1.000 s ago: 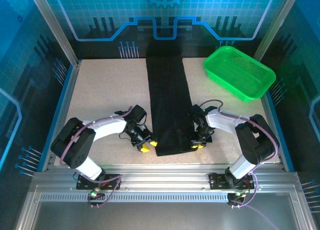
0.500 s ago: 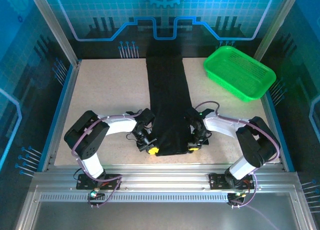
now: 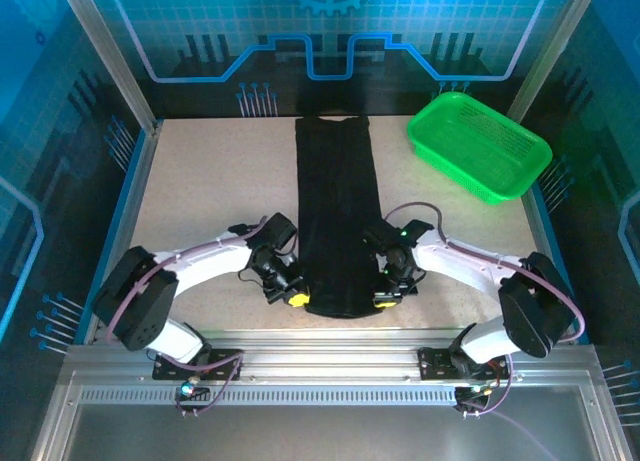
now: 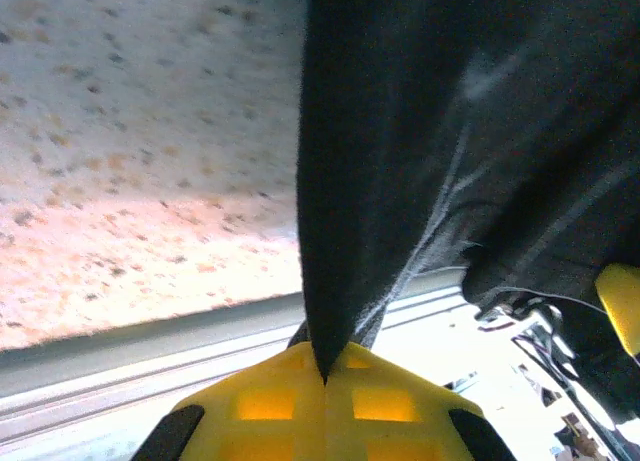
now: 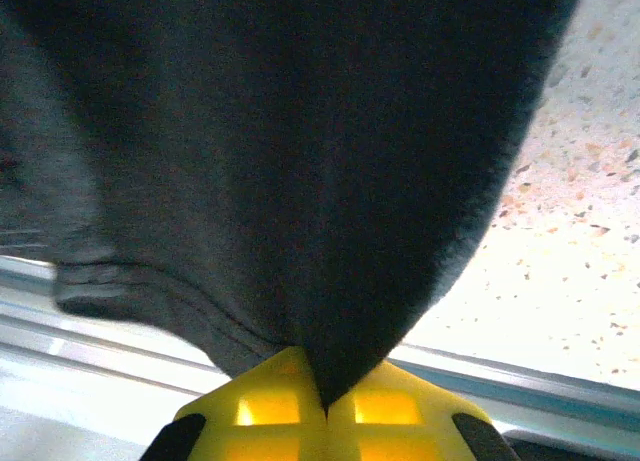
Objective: Fold and stack the t-shirts
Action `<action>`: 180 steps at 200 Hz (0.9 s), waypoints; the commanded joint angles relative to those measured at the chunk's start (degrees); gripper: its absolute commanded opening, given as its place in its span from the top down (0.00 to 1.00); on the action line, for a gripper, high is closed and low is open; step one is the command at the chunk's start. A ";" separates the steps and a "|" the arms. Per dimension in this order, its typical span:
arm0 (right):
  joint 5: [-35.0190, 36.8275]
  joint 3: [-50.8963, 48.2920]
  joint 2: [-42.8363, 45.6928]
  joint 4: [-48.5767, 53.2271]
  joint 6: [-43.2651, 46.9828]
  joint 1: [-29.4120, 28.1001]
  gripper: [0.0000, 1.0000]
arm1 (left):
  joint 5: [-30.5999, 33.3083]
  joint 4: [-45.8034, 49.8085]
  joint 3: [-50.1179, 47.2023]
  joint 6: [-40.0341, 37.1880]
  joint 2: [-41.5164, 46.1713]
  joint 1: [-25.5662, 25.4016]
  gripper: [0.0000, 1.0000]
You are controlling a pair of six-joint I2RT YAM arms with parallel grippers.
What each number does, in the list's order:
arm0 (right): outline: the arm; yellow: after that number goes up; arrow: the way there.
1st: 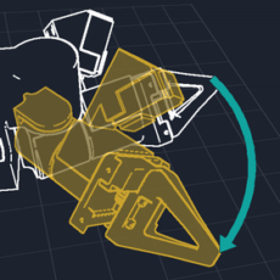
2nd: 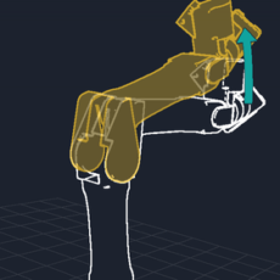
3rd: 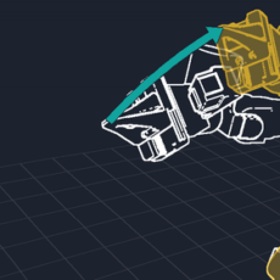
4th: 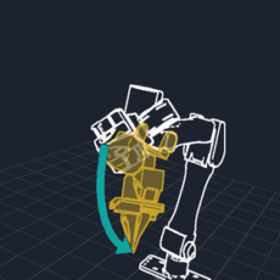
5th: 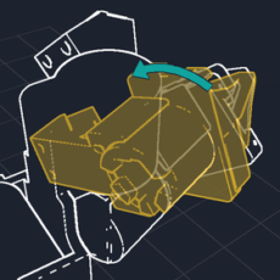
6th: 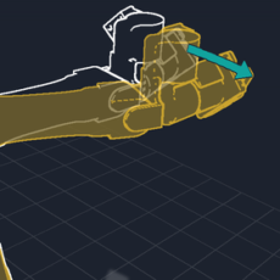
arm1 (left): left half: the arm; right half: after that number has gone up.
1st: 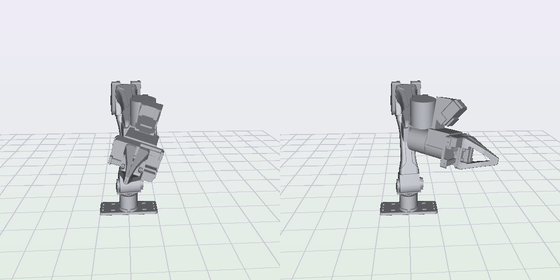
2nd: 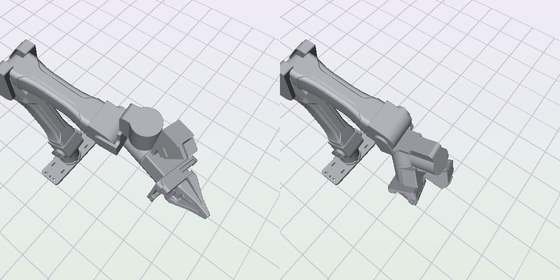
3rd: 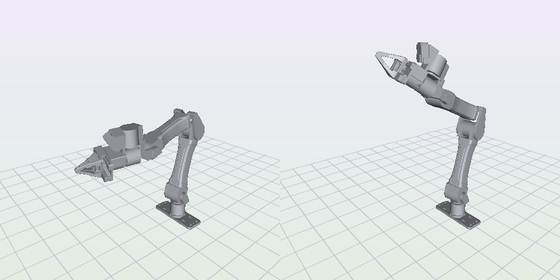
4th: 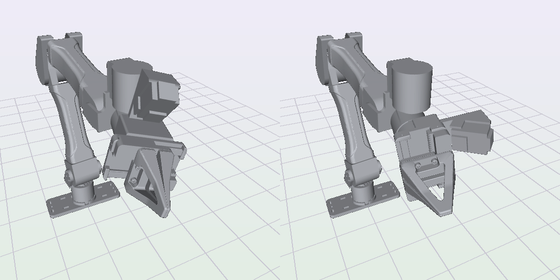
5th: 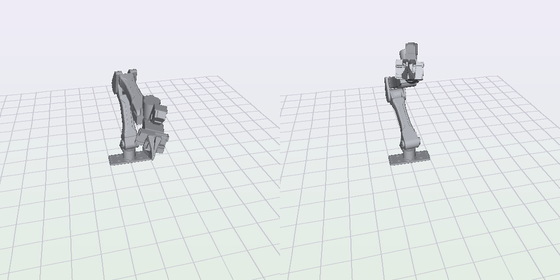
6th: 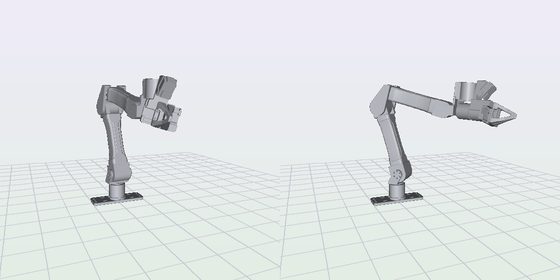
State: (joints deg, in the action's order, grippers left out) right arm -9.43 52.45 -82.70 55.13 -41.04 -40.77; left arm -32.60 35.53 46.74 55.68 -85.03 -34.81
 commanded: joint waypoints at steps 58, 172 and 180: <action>3.82 24.68 -7.40 6.18 2.33 12.52 1.00 | 2.26 -11.91 12.84 10.50 -0.32 11.59 1.00; 3.31 63.71 -41.80 7.97 7.23 22.56 1.00 | 1.79 -17.80 37.05 8.16 -27.58 21.17 1.00; 3.02 64.67 -43.23 7.97 6.95 22.89 1.00 | 2.00 -17.83 38.09 7.86 -28.47 21.50 1.00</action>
State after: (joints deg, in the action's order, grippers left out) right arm -6.04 112.88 -122.19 60.49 -34.39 -19.40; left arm -30.68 18.39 80.82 64.55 -110.93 -14.48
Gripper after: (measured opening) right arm 0.061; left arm 0.053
